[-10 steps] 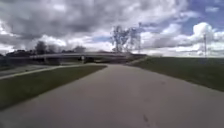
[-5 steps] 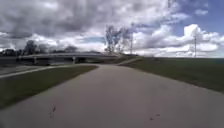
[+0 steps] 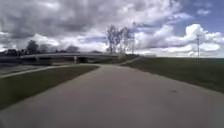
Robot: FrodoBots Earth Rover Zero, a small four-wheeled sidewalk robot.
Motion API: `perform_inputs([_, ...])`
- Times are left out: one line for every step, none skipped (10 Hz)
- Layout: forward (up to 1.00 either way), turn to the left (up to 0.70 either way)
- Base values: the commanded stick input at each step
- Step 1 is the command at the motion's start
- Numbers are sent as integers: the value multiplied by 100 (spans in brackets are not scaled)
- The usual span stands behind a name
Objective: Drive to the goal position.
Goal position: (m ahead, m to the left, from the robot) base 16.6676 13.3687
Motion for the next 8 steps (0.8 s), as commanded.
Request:
perform_inputs([100, 0])
perform_inputs([100, 0])
perform_inputs([100, 0])
perform_inputs([100, 0])
perform_inputs([100, 0])
perform_inputs([100, 0])
perform_inputs([100, 0])
perform_inputs([100, 0])
